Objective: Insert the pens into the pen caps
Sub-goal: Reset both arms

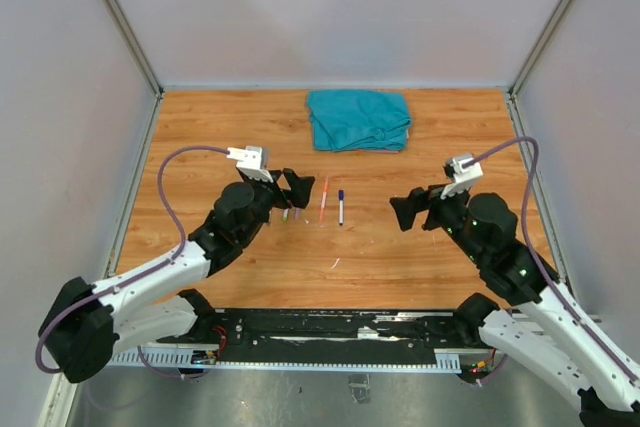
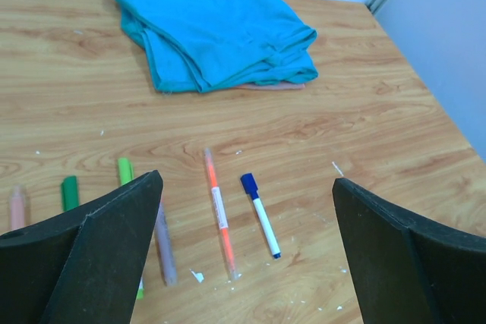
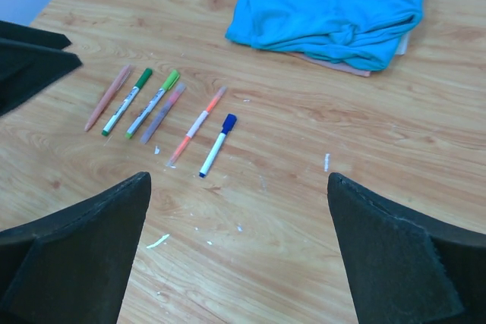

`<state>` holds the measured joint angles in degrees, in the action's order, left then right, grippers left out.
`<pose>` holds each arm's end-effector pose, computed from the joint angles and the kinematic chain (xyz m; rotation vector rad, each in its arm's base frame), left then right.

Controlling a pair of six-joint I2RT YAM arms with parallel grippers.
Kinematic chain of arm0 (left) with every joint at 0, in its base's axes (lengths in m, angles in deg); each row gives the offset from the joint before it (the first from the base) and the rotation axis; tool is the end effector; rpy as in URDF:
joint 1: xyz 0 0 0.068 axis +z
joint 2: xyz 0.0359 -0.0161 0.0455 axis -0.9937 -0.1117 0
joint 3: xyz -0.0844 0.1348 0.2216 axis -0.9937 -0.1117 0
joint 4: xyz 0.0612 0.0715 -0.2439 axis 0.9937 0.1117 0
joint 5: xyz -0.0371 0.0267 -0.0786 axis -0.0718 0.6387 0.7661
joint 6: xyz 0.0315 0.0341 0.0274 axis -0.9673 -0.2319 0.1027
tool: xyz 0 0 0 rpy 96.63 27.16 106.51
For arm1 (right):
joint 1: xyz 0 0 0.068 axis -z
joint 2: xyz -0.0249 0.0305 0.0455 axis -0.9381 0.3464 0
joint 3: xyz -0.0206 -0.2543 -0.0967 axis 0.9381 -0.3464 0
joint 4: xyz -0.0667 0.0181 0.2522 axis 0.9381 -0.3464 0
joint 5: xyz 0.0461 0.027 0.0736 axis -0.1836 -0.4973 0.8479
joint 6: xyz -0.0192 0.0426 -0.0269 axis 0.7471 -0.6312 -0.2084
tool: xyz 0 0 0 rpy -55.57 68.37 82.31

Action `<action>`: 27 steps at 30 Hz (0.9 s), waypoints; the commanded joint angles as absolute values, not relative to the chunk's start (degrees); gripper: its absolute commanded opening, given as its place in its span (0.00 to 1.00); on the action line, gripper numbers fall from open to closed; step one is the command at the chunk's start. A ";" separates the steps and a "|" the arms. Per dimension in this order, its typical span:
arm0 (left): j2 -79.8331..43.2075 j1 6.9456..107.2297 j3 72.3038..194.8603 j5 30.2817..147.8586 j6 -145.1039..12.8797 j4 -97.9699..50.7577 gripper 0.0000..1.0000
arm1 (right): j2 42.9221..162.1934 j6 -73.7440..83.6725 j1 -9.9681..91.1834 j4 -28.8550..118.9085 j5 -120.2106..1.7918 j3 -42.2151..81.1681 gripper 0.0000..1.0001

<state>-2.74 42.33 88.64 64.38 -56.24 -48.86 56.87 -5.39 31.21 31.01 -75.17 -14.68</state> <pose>0.1824 -0.1466 0.2503 0.0710 1.6909 -0.5898 0.1206 0.0896 0.3359 -0.2166 1.7412 0.5918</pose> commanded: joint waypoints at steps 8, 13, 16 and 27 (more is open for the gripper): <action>18.77 42.54 97.01 56.87 -58.27 -15.03 1.00 | 36.63 -2.26 31.89 21.75 -85.01 -19.37 0.99; 26.75 42.54 98.73 54.73 -54.49 -6.38 1.00 | 29.82 -4.14 31.96 20.17 -88.82 -21.30 0.99; 30.43 42.54 99.13 52.58 -53.20 -2.91 1.00 | 27.22 -5.34 31.92 18.95 -90.13 -22.20 0.99; 31.78 42.54 103.20 49.10 -55.92 4.95 1.00 | 27.16 -4.85 31.89 18.90 -88.92 -22.88 0.98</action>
